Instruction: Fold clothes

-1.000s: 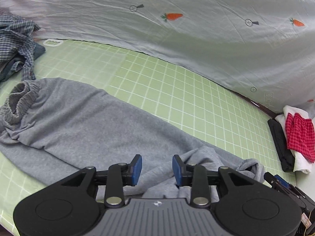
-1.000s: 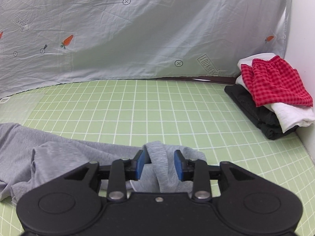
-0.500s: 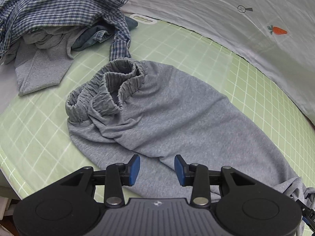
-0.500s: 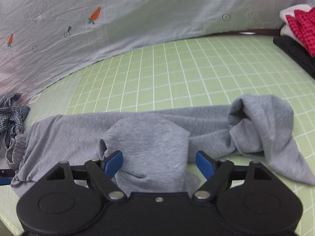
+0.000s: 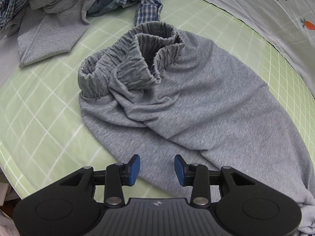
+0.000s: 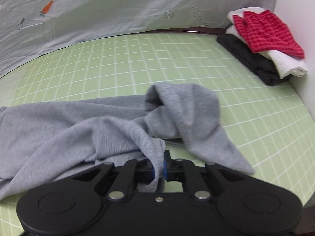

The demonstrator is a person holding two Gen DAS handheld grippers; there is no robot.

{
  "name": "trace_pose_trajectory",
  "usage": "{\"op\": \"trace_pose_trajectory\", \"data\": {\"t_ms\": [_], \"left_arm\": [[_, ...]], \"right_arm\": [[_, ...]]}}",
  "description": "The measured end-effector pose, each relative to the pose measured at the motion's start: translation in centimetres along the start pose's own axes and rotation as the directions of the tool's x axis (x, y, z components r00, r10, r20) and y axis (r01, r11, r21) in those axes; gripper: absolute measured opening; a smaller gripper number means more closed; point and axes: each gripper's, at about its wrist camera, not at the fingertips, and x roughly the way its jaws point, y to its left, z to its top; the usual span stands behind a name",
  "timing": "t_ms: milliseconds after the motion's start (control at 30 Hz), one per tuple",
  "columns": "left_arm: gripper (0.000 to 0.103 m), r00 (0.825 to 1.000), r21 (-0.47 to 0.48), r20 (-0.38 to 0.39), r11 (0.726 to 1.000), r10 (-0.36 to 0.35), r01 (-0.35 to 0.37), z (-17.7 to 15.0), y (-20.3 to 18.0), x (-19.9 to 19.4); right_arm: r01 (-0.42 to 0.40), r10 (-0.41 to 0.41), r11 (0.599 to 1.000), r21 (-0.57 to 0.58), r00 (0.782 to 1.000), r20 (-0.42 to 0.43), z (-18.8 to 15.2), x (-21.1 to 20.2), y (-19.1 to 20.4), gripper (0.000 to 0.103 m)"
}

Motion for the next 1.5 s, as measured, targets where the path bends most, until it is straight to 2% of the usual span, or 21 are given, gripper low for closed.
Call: {"op": "trace_pose_trajectory", "data": {"t_ms": [67, 200, 267, 333, 467, 533, 667, 733, 867, 900, 967, 1000, 1033, 1067, 1100, 1133, 1167, 1200, 1267, 1333, 1500], "left_arm": [[0.04, 1.0, -0.006, 0.002, 1.0, -0.003, 0.003, -0.3, 0.4, 0.0], [0.04, 1.0, -0.017, 0.019, 1.0, -0.003, 0.004, -0.3, 0.7, -0.5], [0.04, 0.999, -0.018, 0.04, 1.0, -0.01, 0.01, -0.4, 0.7, -1.0], [0.04, 0.998, -0.019, 0.063, 1.0, -0.019, 0.02, -0.2, 0.7, -1.4], [0.041, 0.993, -0.012, 0.113, 1.0, -0.019, 0.021, 0.1, 0.5, -2.1], [0.042, 0.991, -0.021, 0.131, 1.0, -0.014, 0.016, 0.4, 0.4, -2.2], [0.061, 0.985, -0.04, 0.174, 0.999, 0.0, 0.007, 1.2, 0.5, -2.4], [0.069, 0.981, -0.054, 0.192, 0.999, 0.01, 0.001, 1.9, 0.7, -2.3], [0.073, 0.977, -0.061, 0.21, 0.998, 0.023, -0.01, 3.3, 0.7, -1.8], [0.073, 0.977, -0.049, 0.21, 0.999, 0.023, -0.013, 3.5, 0.5, -1.6], [0.073, 0.978, -0.025, 0.209, 1.0, 0.022, -0.017, 4.0, 0.1, -1.3], [0.072, 0.978, -0.013, 0.209, 1.0, 0.022, -0.019, 4.3, -0.1, -1.2], [0.067, 0.978, -0.001, 0.209, 1.0, 0.021, -0.022, 4.6, -0.3, -1.0], [0.054, 0.978, 0.011, 0.207, 1.0, 0.022, -0.025, 4.8, -0.4, -0.9], [0.046, 0.979, 0.023, 0.2, 0.999, 0.026, -0.031, 4.9, -0.6, -0.7], [0.03, 0.981, 0.03, 0.189, 0.999, 0.028, -0.035, 5.0, -0.5, -0.5], [0.008, 0.983, 0.032, 0.179, 0.999, 0.027, -0.033, 5.1, -0.4, -0.3], [0.0, 0.985, 0.031, 0.171, 0.999, 0.023, -0.028, 5.2, -0.3, -0.1], [0.0, 0.985, 0.017, 0.174, 1.0, 0.009, -0.012, 5.3, 0.2, -0.1], [0.0, 0.981, 0.007, 0.193, 1.0, 0.008, -0.01, 5.5, 0.5, -0.6], [0.0, 0.966, -0.003, 0.255, 1.0, -0.025, 0.027, 6.9, 1.0, -2.7]], "right_arm": [[0.078, -0.078, 0.997, 0.004, 0.997, 0.001, 0.0, 0.1, -2.2, 0.008], [0.112, -0.115, 0.99, -0.087, 0.993, -0.027, -0.4, 0.6, -2.8, 0.014], [0.089, -0.09, 0.992, -0.087, 0.996, -0.013, -0.7, 0.1, -2.4, 0.023], [0.048, -0.047, 0.998, -0.048, 0.999, 0.019, -0.4, -0.8, -2.0, 0.043], [-0.041, 0.039, 0.999, 0.009, 0.992, 0.121, 1.3, -2.7, -1.6, 0.05], [-0.082, 0.073, 0.996, 0.044, 0.98, 0.184, 2.3, -3.6, -1.6, 0.065], [-0.167, 0.135, 0.979, 0.113, 0.959, 0.248, 4.1, -3.2, -1.5, 0.083], [-0.213, 0.177, 0.966, 0.148, 0.959, 0.222, 4.7, -1.9, -1.1, 0.094], [-0.292, 0.277, 0.926, 0.241, 0.956, 0.094, 4.9, 1.9, 0.0, 0.096], [-0.3, 0.296, 0.914, 0.273, 0.953, 0.058, 4.6, 2.7, 0.3, 0.094], [-0.304, 0.319, 0.9, 0.311, 0.948, 0.001, 3.7, 4.0, 0.9, 0.081], [-0.303, 0.32, 0.899, 0.316, 0.947, -0.003, 3.5, 4.3, 1.0, 0.071], [-0.302, 0.321, 0.898, 0.32, 0.947, -0.008, 3.3, 4.5, 1.1, 0.064], [-0.3, 0.321, 0.897, 0.324, 0.947, -0.012, 3.1, 4.7, 1.2, 0.061], [-0.299, 0.322, 0.896, 0.329, 0.947, -0.016, 2.9, 5.0, 1.3, 0.056], [-0.298, 0.323, 0.895, 0.333, 0.946, -0.021, 2.7, 5.2, 1.4, 0.052], [-0.296, 0.323, 0.894, 0.337, 0.946, -0.025, 2.5, 5.4, 1.5, 0.05], [-0.295, 0.324, 0.892, 0.341, 0.946, -0.03, 2.3, 5.7, 1.6, 0.044], [-0.297, 0.322, 0.895, 0.332, 0.946, -0.023, 2.2, 5.7, 1.8, 0.031], [-0.294, 0.306, 0.907, 0.302, 0.952, 0.008, 2.5, 5.0, 2.1, 0.012], [-0.266, 0.247, 0.936, 0.229, 0.963, 0.108, 3.6, 2.6, 2.1, 0.003]]}}
